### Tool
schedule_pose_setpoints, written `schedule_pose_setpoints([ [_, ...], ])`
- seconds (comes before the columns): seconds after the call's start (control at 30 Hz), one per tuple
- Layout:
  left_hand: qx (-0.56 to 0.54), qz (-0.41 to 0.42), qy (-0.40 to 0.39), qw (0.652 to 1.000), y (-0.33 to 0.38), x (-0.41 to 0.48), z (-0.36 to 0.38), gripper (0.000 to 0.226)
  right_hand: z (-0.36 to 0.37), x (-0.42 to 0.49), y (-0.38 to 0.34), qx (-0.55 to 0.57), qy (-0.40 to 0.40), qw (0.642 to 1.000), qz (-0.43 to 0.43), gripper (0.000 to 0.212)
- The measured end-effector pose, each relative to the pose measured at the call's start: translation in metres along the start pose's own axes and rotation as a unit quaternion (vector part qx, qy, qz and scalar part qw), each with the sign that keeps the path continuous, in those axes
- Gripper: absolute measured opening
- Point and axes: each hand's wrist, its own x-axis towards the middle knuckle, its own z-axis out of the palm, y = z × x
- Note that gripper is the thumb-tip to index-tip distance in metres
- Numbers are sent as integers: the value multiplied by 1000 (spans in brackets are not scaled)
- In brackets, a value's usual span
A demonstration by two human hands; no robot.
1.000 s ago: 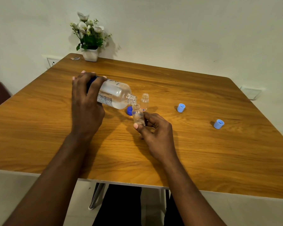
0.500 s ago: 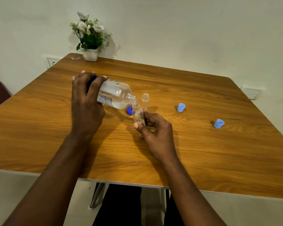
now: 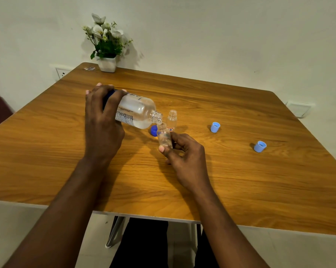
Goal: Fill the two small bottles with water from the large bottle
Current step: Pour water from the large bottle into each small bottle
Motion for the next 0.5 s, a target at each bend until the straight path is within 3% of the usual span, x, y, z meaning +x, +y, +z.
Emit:
schedule_pose_setpoints([
  [0.5,4,-6,0,1000,2,0,0,54,0,0,1,-4,0,1000,1,33],
])
